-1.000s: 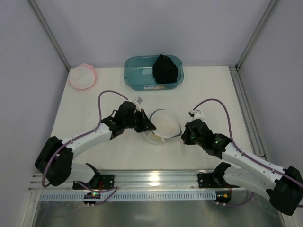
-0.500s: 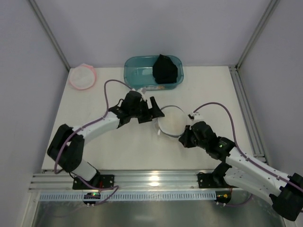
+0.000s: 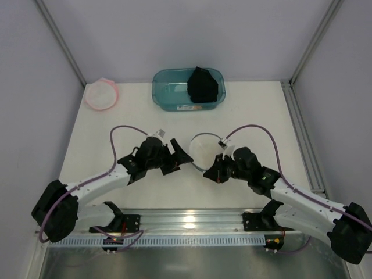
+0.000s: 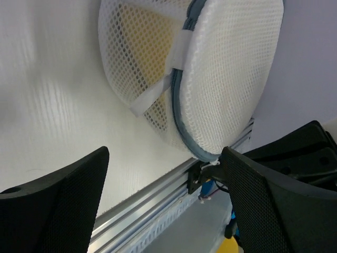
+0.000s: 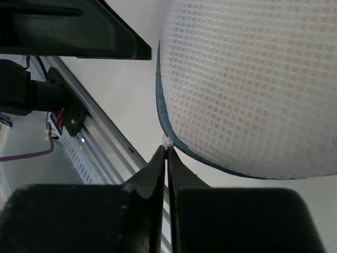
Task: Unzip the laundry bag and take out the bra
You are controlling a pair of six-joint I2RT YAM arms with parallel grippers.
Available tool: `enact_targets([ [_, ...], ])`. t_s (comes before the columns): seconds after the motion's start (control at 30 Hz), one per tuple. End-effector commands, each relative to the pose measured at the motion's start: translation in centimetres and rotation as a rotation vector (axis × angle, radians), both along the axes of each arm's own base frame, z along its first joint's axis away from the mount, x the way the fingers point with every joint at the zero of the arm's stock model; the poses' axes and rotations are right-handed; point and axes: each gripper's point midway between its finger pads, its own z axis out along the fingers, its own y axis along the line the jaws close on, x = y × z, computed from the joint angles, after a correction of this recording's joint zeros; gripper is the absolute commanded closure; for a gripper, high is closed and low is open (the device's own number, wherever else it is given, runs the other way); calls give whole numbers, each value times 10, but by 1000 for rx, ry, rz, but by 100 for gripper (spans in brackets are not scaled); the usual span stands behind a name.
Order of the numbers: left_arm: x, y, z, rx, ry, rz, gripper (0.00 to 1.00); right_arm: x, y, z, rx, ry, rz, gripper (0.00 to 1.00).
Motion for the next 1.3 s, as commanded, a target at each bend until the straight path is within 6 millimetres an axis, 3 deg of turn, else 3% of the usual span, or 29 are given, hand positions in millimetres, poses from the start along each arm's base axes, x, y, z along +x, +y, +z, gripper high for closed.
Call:
enact_targets([
  [0.0, 8, -30, 23, -154, -18, -2, 12, -4, 23, 32, 145, -66, 99, 96],
  [0.03, 8, -34, 14, -154, 0, -1, 12, -4, 25, 34, 156, -71, 105, 96],
  [0.1, 13, -46, 24, -229, -20, 9, 14, -4, 27, 33, 156, -69, 109, 96],
  [0.27, 16, -58, 19, -269, -18, 36, 18, -5, 27, 31, 157, -63, 114, 96],
  [0.33, 13, -65, 21, -288, -21, 17, 28, -5, 26, 28, 148, -59, 107, 96],
  [0.37, 13, -67, 19, -285, -14, 9, 35, -4, 25, 28, 145, -62, 102, 96],
  [0.4, 13, -68, 17, -281, -11, 6, 55, -5, 24, 27, 137, -58, 100, 96],
  [0.43, 13, -68, 15, -276, -8, 7, 68, -3, 23, 26, 129, -58, 88, 96],
  [0.47, 12, -67, 11, -263, 3, 12, 91, -3, 22, 25, 124, -58, 86, 96],
  [0.5, 12, -65, 8, -253, 6, 16, 98, -3, 21, 23, 111, -52, 82, 96],
  [0.77, 16, -52, 0, -125, -22, 33, 100, -3, 10, 15, 22, -20, 60, 96],
  [1.03, 11, -40, -4, -15, -52, -26, 100, 21, -50, -12, -313, 25, -222, 96],
  [1.27, 1, -38, -6, 26, -60, -100, 100, 36, -83, -22, -466, -5, -360, 96],
])
